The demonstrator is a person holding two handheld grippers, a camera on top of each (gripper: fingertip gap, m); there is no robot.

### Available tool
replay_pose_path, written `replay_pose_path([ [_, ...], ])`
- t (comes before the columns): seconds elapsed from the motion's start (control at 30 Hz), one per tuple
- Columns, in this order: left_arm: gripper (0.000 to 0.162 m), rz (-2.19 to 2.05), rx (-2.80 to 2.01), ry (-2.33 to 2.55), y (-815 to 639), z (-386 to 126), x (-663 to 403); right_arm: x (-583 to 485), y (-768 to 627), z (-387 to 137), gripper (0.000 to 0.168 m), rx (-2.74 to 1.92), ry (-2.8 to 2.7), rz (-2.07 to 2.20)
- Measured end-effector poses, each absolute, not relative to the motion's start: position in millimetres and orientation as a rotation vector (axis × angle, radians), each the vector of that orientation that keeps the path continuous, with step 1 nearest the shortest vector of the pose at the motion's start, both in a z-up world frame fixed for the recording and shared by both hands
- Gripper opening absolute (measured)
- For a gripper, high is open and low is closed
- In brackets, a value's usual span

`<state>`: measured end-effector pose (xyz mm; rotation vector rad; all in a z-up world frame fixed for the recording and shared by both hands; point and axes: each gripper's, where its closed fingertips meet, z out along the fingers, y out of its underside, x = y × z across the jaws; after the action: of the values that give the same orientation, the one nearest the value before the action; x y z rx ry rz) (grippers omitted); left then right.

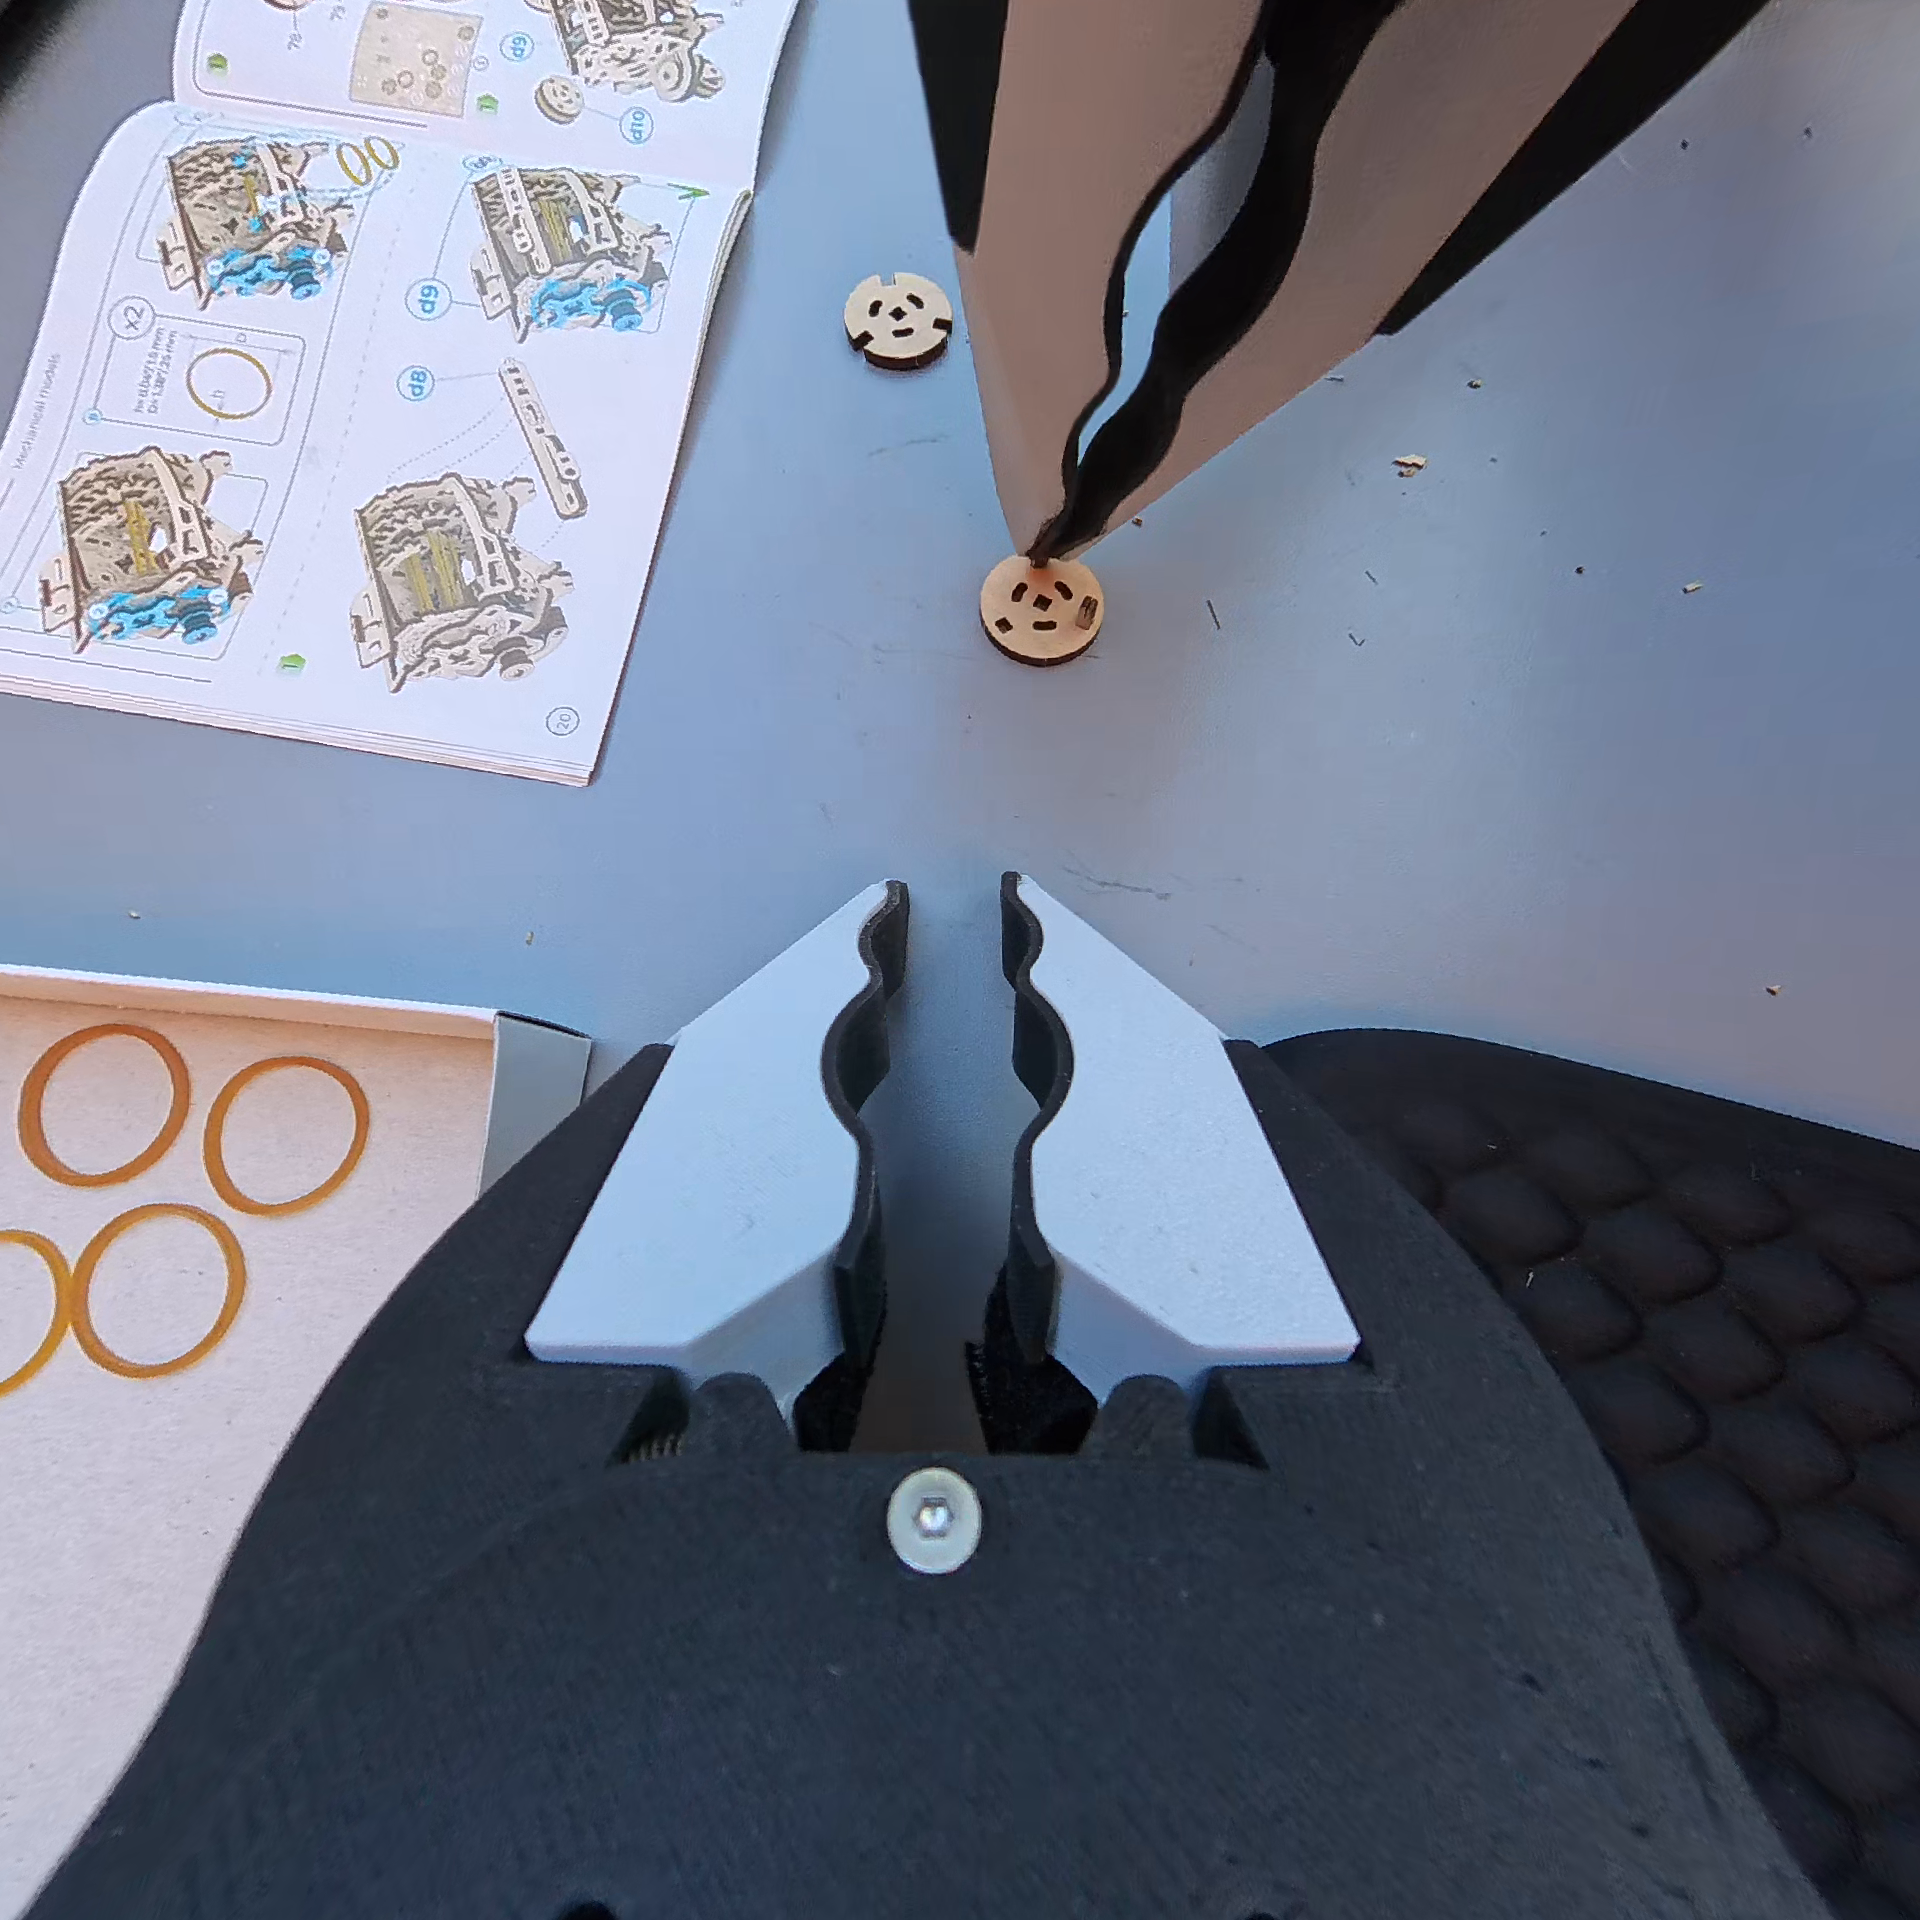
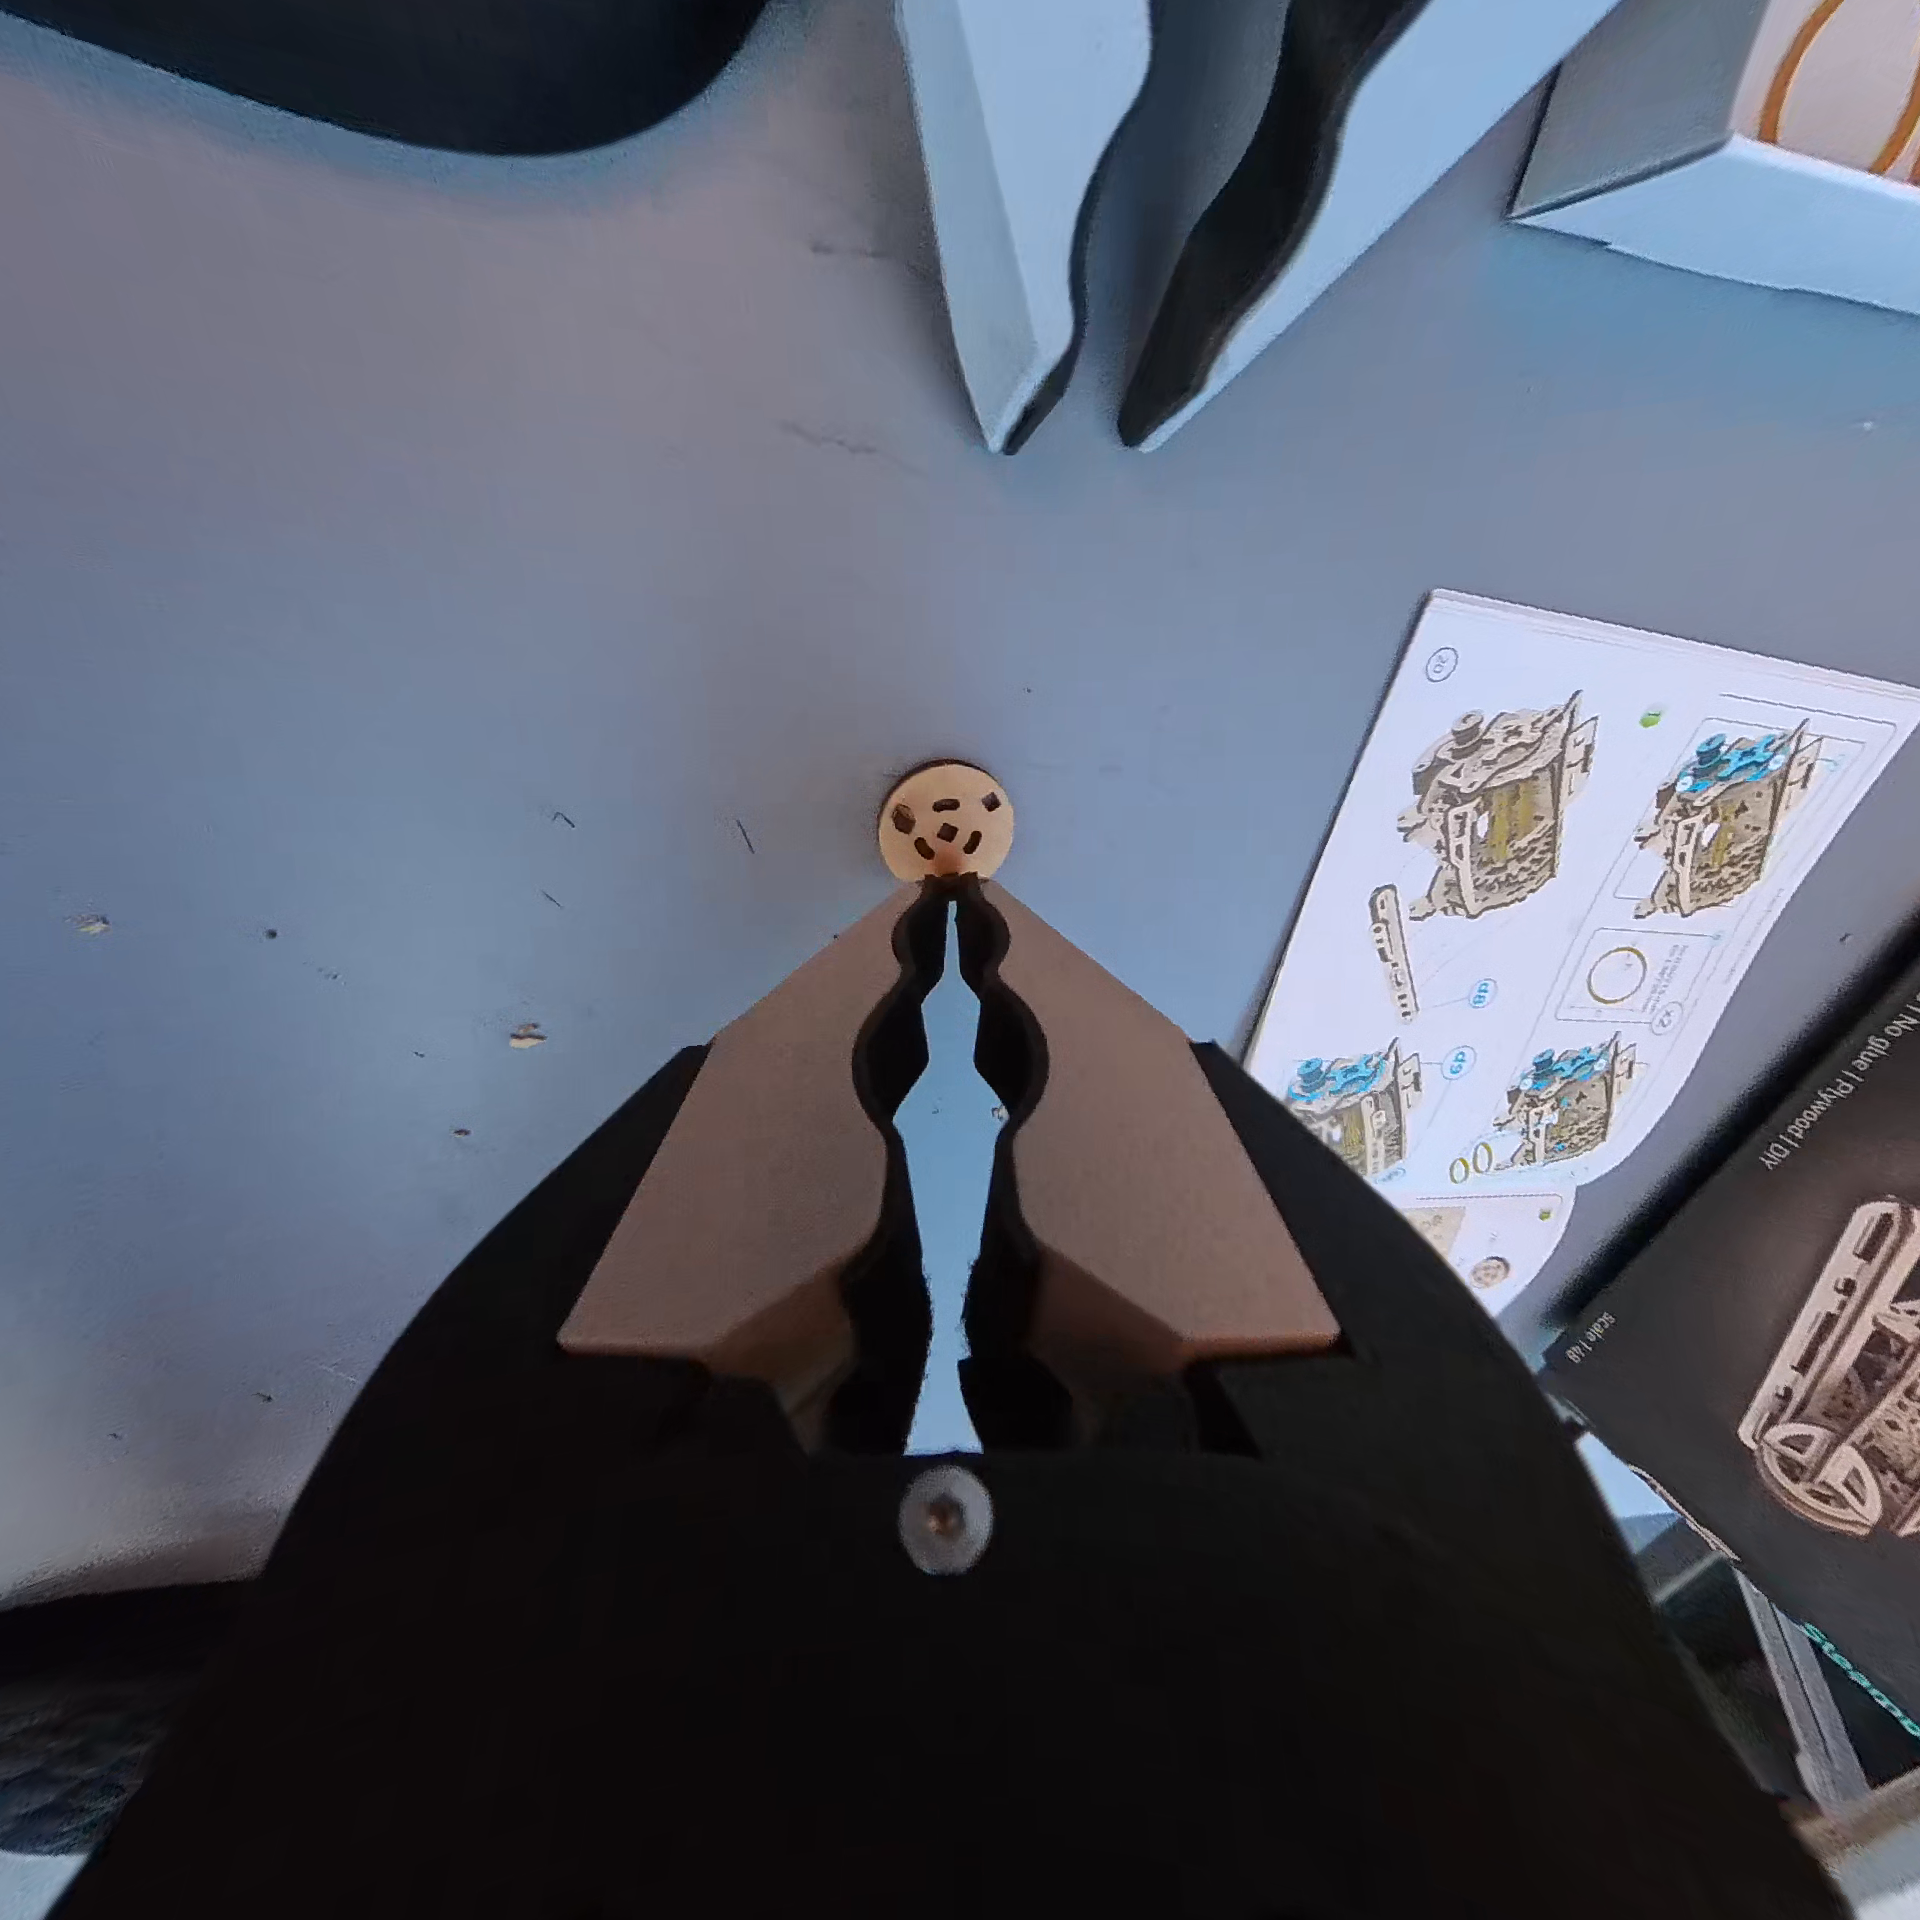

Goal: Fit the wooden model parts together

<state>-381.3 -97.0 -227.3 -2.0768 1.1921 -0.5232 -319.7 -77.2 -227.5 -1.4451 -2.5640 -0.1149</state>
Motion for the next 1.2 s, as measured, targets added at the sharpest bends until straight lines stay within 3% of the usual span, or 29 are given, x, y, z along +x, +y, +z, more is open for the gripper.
replay_pose_path([
  [0.73,0.016,-0.535,-2.076,1.182,-96.8,-226.9,-381.4,-320.0,-78.5,-228.6,0.001,-1.466,-2.759,0.153],
  [1.2,0.016,-0.535,-2.077,1.181,-96.8,-227.1,-381.4,-319.4,-78.7,-229.0,0.001,-1.310,-2.652,-0.072],
])
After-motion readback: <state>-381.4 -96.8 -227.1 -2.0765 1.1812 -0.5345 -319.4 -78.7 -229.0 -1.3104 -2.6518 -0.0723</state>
